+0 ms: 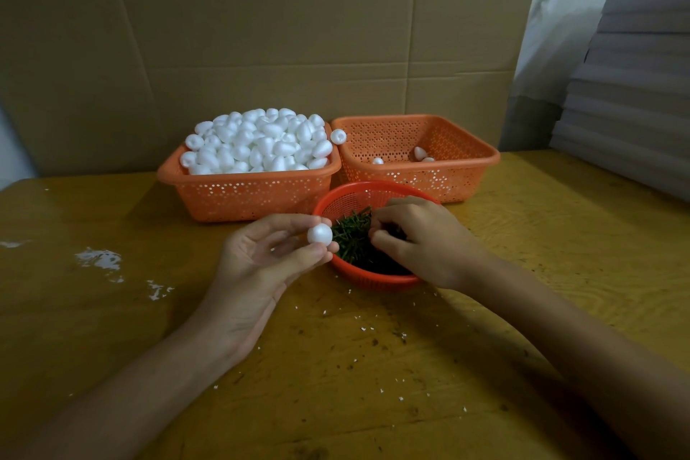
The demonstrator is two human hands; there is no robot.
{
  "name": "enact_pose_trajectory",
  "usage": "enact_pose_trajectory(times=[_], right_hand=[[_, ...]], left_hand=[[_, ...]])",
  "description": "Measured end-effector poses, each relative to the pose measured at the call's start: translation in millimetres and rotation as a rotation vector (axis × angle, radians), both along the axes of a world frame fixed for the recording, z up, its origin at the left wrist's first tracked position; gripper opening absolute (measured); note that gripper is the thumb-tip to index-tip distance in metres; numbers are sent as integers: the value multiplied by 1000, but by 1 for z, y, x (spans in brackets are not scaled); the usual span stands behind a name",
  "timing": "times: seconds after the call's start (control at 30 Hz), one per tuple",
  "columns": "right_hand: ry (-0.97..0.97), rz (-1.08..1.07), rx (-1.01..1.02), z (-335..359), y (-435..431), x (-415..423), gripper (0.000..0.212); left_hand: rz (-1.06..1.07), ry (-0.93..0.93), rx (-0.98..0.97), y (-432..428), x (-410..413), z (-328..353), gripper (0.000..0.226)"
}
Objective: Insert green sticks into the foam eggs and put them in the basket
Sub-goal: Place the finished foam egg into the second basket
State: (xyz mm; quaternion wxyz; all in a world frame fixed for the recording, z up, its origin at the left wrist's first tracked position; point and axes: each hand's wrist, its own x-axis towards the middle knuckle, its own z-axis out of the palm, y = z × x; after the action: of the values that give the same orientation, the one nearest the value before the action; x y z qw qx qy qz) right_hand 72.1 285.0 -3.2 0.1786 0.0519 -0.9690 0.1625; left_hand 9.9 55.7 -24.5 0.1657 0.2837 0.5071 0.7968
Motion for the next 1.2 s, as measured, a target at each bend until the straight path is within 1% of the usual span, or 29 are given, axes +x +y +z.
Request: enact_pose_trajectory(times=[0.17,0.53,0.83,1.2], right_hand=[[1,-3,-5,1,-1,1,24],[-5,-3,-3,1,-1,1,25],[-3,-1,-1,1,-1,2,26],[-7,-4,1,1,-1,1,26]], left_hand=[[34,-14,-17,0,1,1,36],[90,97,-110,0,4,0,33],[117,96,-111,0,2,-1,37],[116,55,-55,2,-1,-3,31]])
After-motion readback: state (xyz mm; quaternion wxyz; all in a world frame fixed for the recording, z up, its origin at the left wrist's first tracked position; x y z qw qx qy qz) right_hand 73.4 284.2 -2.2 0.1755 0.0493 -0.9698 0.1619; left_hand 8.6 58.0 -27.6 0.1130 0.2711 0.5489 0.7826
